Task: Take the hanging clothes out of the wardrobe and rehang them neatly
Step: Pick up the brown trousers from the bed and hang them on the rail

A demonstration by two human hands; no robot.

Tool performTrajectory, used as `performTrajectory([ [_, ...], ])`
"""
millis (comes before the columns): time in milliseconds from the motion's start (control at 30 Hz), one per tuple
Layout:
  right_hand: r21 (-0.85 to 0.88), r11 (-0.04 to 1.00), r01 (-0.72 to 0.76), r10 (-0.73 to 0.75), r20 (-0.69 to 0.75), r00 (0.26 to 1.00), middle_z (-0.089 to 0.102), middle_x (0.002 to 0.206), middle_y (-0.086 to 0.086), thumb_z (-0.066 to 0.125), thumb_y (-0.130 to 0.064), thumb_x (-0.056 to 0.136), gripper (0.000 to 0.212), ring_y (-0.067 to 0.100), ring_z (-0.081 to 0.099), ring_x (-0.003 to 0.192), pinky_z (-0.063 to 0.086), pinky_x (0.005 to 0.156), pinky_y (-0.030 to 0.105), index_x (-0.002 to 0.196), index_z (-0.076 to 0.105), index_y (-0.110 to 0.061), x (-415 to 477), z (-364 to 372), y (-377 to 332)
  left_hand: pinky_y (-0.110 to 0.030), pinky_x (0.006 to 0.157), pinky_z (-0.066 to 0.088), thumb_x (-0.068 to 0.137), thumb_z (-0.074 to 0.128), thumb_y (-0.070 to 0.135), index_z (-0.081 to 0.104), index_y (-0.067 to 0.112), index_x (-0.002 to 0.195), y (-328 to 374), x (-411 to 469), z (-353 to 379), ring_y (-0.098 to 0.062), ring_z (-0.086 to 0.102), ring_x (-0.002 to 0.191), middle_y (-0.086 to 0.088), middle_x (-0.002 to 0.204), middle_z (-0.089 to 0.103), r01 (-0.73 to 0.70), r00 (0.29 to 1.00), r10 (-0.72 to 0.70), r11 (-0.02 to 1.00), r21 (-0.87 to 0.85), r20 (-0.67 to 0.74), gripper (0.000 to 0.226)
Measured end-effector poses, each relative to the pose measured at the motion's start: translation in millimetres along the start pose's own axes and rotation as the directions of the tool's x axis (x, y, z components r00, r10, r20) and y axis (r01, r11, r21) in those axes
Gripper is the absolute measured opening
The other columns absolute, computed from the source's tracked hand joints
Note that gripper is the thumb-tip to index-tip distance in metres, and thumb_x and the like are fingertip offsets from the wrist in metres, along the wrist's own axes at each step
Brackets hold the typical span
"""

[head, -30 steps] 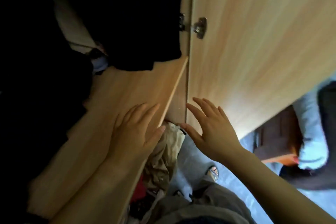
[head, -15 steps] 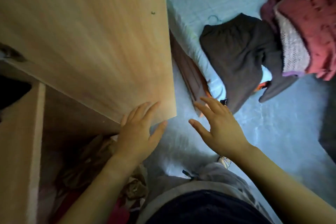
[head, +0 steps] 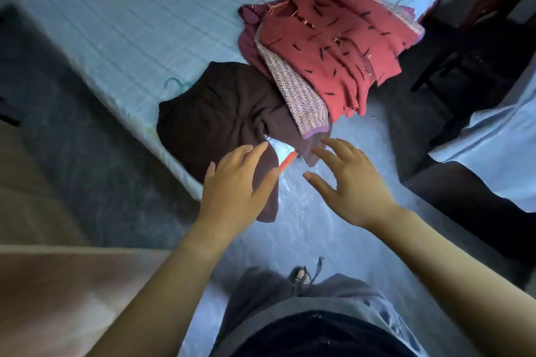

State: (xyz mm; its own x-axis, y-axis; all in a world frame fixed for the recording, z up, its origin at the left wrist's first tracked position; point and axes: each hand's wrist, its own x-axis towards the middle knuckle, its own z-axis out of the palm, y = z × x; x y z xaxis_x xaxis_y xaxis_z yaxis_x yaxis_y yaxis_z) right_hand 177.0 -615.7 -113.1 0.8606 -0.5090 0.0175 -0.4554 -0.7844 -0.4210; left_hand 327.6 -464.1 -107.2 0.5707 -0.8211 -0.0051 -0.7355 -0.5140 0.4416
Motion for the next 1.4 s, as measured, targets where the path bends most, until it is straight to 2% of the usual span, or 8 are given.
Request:
performTrajectory([
  [167, 0.057, 0.998, 0.022, -0.023, 0.018, 1.000, 0.050, 0.135, 0.007, 0.033, -0.058, 0.090, 0.059, 0.030, 0.046, 0.123, 0.039, 0.101, 0.048, 0.128, 0.053, -0.017, 88, 11, 17, -0.055, 0.103, 0.034, 0.086, 0.020, 0.063, 0.036, 0.031, 0.140, -29, 66, 6, -0.018, 0.040, 0.130, 0.002, 0.141, 0.045, 0.077, 0.996, -0.079, 0.996, 0.055, 0.051, 0.065],
  [667, 0.074, 0.966, 0.249, -0.259, 0.241, 0.935, 0.055, 0.130, 0.012, 0.034, -0.056, 0.086, 0.065, 0.030, 0.051, 0.119, 0.042, 0.100, 0.042, 0.126, 0.057, -0.011, 361, 49, -7, -0.053, 0.100, 0.038, 0.087, 0.022, 0.062, 0.037, 0.027, 0.140, -175, 239, -23, -0.020, 0.045, 0.126, 0.002, 0.139, 0.046, 0.404, 0.915, -0.403, 0.914, 0.037, -0.015, 0.065],
  [800, 0.104, 0.935, 0.340, -0.353, 0.378, 0.856, 0.054, 0.131, 0.013, 0.035, -0.057, 0.086, 0.065, 0.029, 0.050, 0.121, 0.041, 0.102, 0.042, 0.127, 0.056, -0.011, 431, 78, -10, -0.048, 0.098, 0.042, 0.089, 0.026, 0.061, 0.038, 0.025, 0.140, -211, 254, -23, -0.021, 0.047, 0.124, 0.000, 0.139, 0.047, 0.559, 0.829, -0.559, 0.829, 0.006, -0.014, 0.063],
  [900, 0.121, 0.912, 0.392, -0.398, 0.497, 0.771, 0.047, 0.139, 0.012, 0.048, -0.046, 0.092, 0.053, 0.027, 0.043, 0.128, 0.032, 0.107, 0.033, 0.133, 0.051, -0.011, 488, 101, -10, -0.044, 0.094, 0.045, 0.094, 0.036, 0.053, 0.041, 0.022, 0.139, -235, 265, -23, -0.023, 0.050, 0.120, -0.003, 0.136, 0.050, 0.664, 0.747, -0.664, 0.747, -0.010, -0.031, 0.055],
  [1000, 0.111, 0.884, 0.454, -0.425, 0.594, 0.683, 0.041, 0.143, 0.009, 0.049, -0.041, 0.094, 0.052, 0.024, 0.039, 0.130, 0.030, 0.105, 0.029, 0.137, 0.045, -0.013, 542, 129, -10, -0.039, 0.091, 0.046, 0.093, 0.039, 0.051, 0.044, 0.021, 0.137, -259, 282, -19, -0.023, 0.053, 0.116, -0.004, 0.131, 0.054, 0.752, 0.658, -0.753, 0.658, -0.043, -0.024, 0.053],
  [1100, 0.100, 0.871, 0.482, -0.410, 0.689, 0.598, 0.037, 0.146, 0.008, 0.046, -0.043, 0.095, 0.054, 0.024, 0.036, 0.132, 0.032, 0.108, 0.034, 0.140, 0.041, -0.013, 591, 163, -10, -0.036, 0.088, 0.045, 0.088, 0.030, 0.058, 0.047, 0.019, 0.134, -284, 307, -8, -0.024, 0.056, 0.113, -0.005, 0.127, 0.057, 0.793, 0.607, -0.795, 0.606, -0.061, -0.011, 0.063],
  [1167, 0.078, 0.864, 0.498, -0.388, 0.734, 0.558, 0.034, 0.147, 0.008, 0.045, -0.043, 0.095, 0.055, 0.025, 0.034, 0.133, 0.031, 0.109, 0.037, 0.141, 0.038, -0.014, 621, 188, -10, -0.035, 0.090, 0.044, 0.092, 0.040, 0.051, 0.047, 0.020, 0.135, -303, 325, 4, -0.023, 0.054, 0.116, -0.004, 0.129, 0.055, 0.822, 0.568, -0.822, 0.565, -0.072, 0.029, 0.053],
  [1400, 0.043, 0.814, 0.580, -0.396, 0.771, 0.498, 0.034, 0.147, 0.007, 0.045, -0.041, 0.095, 0.052, 0.025, 0.030, 0.134, 0.028, 0.109, 0.038, 0.140, 0.038, -0.015, 692, 281, -13, -0.039, 0.088, 0.047, 0.092, 0.052, 0.036, 0.052, 0.018, 0.130, -388, 378, 56, -0.027, 0.053, 0.112, -0.006, 0.128, 0.053, 0.837, 0.547, -0.830, 0.545, -0.051, 0.107, 0.042],
])
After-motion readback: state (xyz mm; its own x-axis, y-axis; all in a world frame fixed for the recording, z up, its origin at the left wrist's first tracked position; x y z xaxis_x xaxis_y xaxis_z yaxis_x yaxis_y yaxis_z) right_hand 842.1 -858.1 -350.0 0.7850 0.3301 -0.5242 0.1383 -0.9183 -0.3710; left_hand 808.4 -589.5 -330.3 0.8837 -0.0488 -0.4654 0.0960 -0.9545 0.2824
